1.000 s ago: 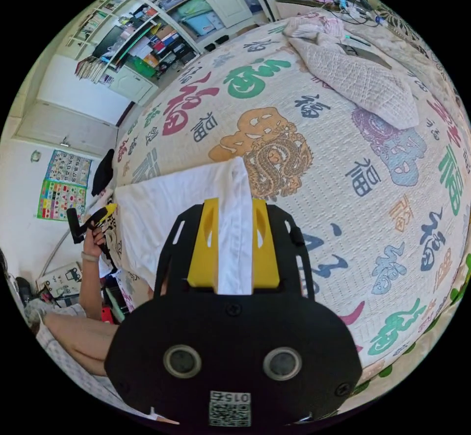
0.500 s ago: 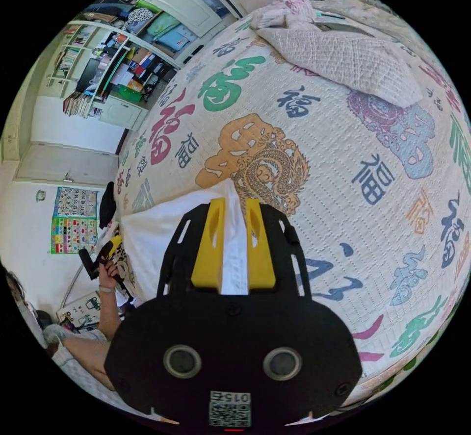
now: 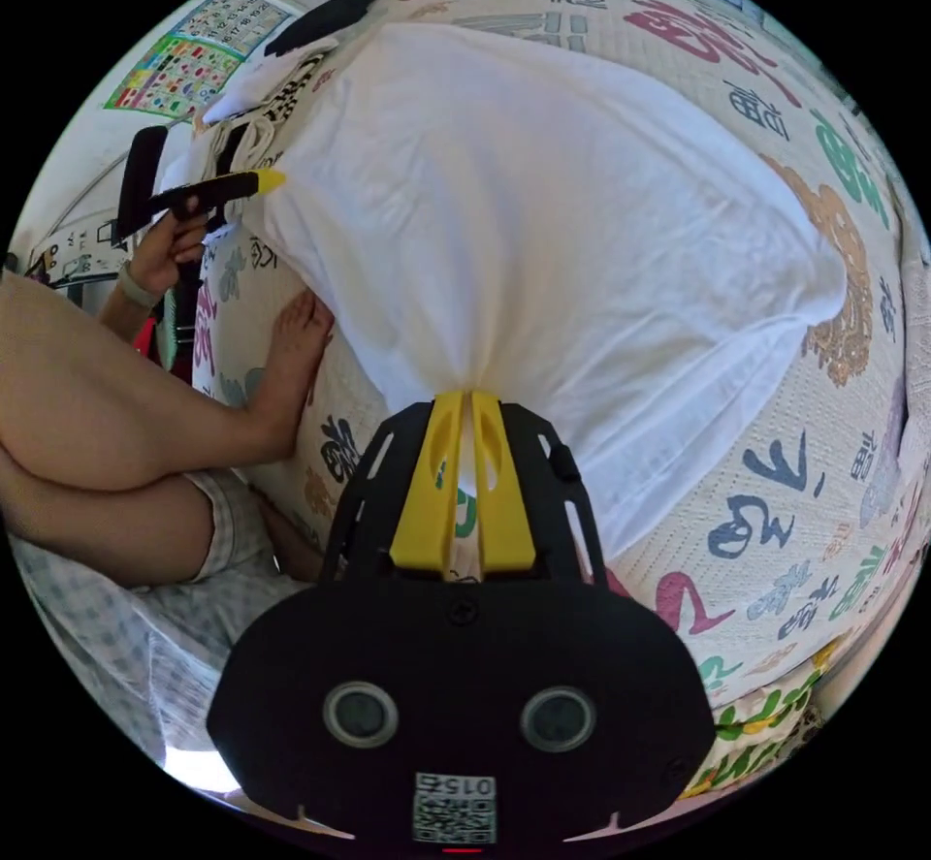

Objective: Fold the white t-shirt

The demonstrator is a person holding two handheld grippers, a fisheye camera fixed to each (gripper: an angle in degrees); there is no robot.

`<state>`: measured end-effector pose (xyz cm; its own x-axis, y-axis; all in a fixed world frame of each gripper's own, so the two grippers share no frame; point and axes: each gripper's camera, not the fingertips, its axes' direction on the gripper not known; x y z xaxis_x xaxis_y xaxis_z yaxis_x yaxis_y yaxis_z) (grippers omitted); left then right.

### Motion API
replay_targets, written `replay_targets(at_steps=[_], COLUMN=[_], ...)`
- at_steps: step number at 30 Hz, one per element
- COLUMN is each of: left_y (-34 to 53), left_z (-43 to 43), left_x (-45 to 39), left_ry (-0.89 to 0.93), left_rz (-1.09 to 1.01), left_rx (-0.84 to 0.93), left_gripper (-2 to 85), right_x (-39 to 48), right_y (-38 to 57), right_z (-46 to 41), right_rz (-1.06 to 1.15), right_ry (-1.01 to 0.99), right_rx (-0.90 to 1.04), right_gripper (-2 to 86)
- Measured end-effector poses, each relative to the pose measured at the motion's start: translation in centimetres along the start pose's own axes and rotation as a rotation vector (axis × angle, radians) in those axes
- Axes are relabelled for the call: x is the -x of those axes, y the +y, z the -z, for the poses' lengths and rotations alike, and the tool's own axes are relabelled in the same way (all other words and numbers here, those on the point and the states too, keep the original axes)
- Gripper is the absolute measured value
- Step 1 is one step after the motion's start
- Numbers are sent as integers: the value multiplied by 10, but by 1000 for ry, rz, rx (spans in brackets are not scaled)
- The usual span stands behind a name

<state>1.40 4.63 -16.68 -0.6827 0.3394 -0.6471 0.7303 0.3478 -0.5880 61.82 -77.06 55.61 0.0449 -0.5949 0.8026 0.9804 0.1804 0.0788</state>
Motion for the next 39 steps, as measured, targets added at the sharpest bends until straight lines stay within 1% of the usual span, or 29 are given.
replay_targets(at_steps=[3, 7, 9, 10, 12, 14, 15, 17, 19, 21, 23, 25, 26, 27, 28, 29, 32, 34, 37, 39], left_y=[22, 40, 46, 47, 50, 52, 52, 54, 56, 57, 61, 63, 64, 66, 68, 70, 75, 73, 59, 47], left_z=[18, 8, 17, 21, 40, 49, 51, 50, 45, 32, 31, 29, 26, 24, 23, 22, 38, 56, 88, 114], left_x=[-7, 2, 4, 3, -4, -3, 1, 12, 18, 22, 21, 24, 27, 30, 32, 34, 37, 43, 59, 64], left_ry=[-42, -66, -3, -8, -120, -224, -257, -243, -215, -201, -218, -212, -167, -97, -76, -64, -68, -65, -53, -103], left_rz=[13, 89, 130, 133, 129, 143, 159, 206, 223, 228, 242, 251, 257, 262, 265, 275, 272, 263, 243, 193], left_rx=[-44, -30, -94, -106, -160, -188, -187, -177, -165, -105, -125, -119, -113, -116, -119, -127, -196, -264, -386, -476], left_gripper=[5, 26, 47, 51, 75, 90, 95, 99, 98, 88, 67, 36, 14, 7, 3, 0, -4, -4, -5, -6], right_x=[-6, -11, -13, -13, -7, 4, 14, 31, 50, 75, 89, 98, 101, 105, 106, 105, 95, 90, 84, 77], right_y=[-5, -23, -48, -57, -101, -144, -176, -226, -277, -337, -370, -395, -406, -410, -411, -413, -415, -420, -432, -441], right_z=[-8, -3, 25, 34, 68, 85, 91, 92, 83, 62, 45, 29, 21, 20, 21, 25, 52, 72, 116, 160], right_rz=[-18, 2, 22, 30, 97, 156, 207, 248, 273, 313, 315, 301, 292, 331, 345, 361, 337, 312, 273, 231], right_ry=[-24, -85, -120, -125, -123, -121, -119, -88, -73, -62, -9, 49, 104, 154, 167, 159, 87, 102, 109, 24], right_rx=[65, 90, -12, -48, -184, -247, -266, -281, -256, -154, -88, -14, 28, 50, 59, 73, 18, -25, -144, -257], right_gripper=[11, 36, 57, 62, 77, 84, 88, 94, 102, 110, 109, 94, 80, 66, 48, 12, -3, -6, -8, -8])
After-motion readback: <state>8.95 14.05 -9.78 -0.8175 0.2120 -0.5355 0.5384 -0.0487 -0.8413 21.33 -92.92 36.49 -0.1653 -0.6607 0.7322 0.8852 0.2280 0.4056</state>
